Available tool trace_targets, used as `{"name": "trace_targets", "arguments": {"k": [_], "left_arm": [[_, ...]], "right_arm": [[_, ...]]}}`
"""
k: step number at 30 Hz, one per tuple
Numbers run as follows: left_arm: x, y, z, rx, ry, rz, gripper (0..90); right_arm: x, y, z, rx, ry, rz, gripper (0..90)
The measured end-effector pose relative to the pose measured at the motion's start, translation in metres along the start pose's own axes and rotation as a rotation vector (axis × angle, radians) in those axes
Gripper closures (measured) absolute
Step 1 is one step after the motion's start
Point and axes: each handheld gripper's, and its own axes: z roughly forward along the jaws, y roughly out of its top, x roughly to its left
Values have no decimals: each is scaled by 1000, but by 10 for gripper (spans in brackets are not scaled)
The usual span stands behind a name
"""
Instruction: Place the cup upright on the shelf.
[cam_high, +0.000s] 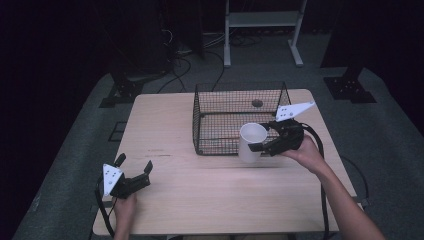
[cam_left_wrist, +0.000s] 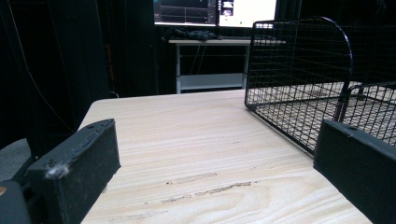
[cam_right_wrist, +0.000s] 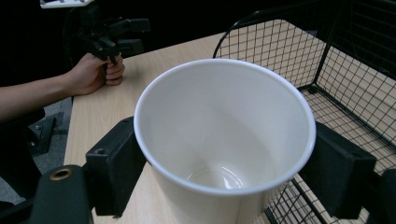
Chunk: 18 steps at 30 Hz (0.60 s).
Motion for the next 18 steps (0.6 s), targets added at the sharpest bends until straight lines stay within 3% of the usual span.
{"name": "trace_targets", "arguments": {"k": [18], "left_arm": [[1, 0, 0, -2, -4, -4, 0]], "right_arm": [[-22, 37, 8, 0, -21, -15, 194]]}}
